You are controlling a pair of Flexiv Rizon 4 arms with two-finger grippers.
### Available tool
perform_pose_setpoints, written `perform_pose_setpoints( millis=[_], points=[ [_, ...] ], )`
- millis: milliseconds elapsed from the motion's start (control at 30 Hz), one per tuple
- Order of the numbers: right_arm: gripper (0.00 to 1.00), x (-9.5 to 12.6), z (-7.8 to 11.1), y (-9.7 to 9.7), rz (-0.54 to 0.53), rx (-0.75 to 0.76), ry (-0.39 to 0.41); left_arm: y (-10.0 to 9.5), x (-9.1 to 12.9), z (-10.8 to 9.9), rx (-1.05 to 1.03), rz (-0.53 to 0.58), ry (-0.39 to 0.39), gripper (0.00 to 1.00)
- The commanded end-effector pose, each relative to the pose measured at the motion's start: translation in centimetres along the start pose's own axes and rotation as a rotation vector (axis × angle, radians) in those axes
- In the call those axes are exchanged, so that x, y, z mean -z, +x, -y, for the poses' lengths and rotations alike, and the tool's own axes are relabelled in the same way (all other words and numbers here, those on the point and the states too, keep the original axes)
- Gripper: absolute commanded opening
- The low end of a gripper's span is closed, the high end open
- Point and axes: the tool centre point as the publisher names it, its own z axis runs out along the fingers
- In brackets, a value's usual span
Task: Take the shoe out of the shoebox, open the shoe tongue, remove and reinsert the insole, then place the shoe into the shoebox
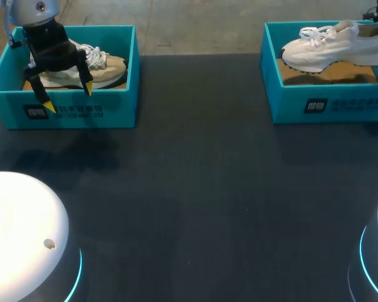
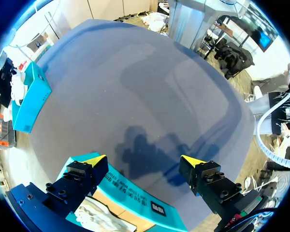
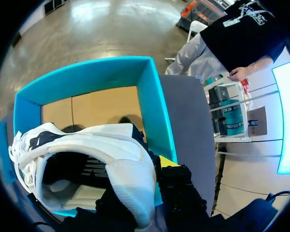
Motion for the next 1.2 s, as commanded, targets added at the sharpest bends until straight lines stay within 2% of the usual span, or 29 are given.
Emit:
perform_pose_setpoints(
  millis=[33, 533, 867, 1033, 1200],
  points=[
    [0.00, -0.7, -0.2, -0.3, -0.003, -0.007, 0.001, 0.0, 0.0, 0.0, 0.000, -0.002, -0.003, 1.00],
    [0.00, -1.0, 0.4, -1.3, -0.004, -0.004, 0.017, 0.0, 0.0, 0.0, 0.000, -0.002, -0.003, 1.00],
    [0.00, -1.3, 0.1, -2.3, -0.009, -0.006, 0.021, 0.0, 0.0, 0.0, 0.000, -0.002, -0.003, 1.00],
    [0.00, -1.3, 0.2, -1.9, -0.009, 0.003, 0.022, 0.0, 0.0, 0.0, 0.000, -0.002, -0.003, 1.00],
    [0.00, -2.3, 0.9, -1.6, -0.031, -0.006, 0.017, 0.0, 0.0, 0.0, 0.000, -0.002, -0.003, 1.00]
  ],
)
